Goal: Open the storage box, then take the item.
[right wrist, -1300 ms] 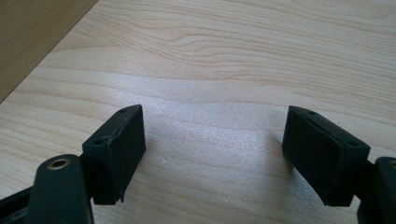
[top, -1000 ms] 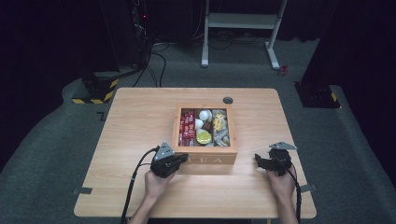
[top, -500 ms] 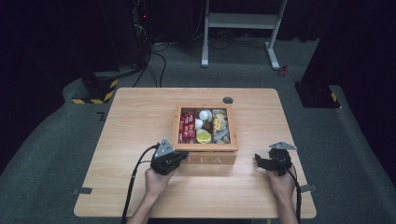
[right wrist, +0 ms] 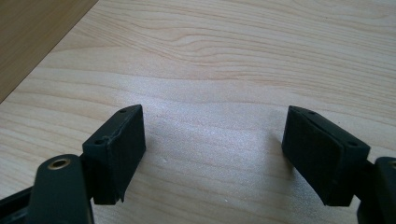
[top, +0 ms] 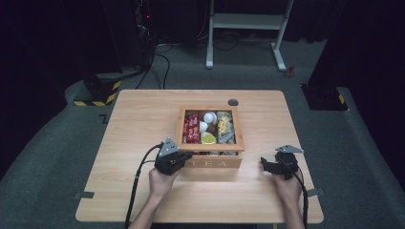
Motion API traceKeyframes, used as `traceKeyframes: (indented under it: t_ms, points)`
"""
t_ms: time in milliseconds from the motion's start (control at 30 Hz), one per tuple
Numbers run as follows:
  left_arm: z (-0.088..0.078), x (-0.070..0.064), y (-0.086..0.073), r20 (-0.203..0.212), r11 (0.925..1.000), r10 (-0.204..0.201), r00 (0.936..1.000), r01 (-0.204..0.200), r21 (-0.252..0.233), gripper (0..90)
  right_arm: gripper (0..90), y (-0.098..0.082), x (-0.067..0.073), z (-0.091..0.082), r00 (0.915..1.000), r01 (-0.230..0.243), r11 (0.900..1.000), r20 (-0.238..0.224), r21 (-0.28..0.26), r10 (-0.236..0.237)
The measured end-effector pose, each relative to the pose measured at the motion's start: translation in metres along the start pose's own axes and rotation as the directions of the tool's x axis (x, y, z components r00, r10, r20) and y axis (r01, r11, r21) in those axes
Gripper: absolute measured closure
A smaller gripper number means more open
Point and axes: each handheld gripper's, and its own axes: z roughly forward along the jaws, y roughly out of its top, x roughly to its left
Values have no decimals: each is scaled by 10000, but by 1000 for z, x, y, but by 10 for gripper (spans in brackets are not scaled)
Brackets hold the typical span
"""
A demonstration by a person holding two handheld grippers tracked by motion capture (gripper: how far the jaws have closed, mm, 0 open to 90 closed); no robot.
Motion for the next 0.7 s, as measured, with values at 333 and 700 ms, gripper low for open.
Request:
traceKeyframes:
  t_ms: [333,700]
  points:
    - [0,2,11,-58,9998,9,10000,-10,-179,900,213,0,0,0,10000,14,10000,9,-4,-14]
    - [-1,5,25,93,9999,-86,9999,88,-124,900,216,0,0,0,10000,-5,10000,6,-4,5]
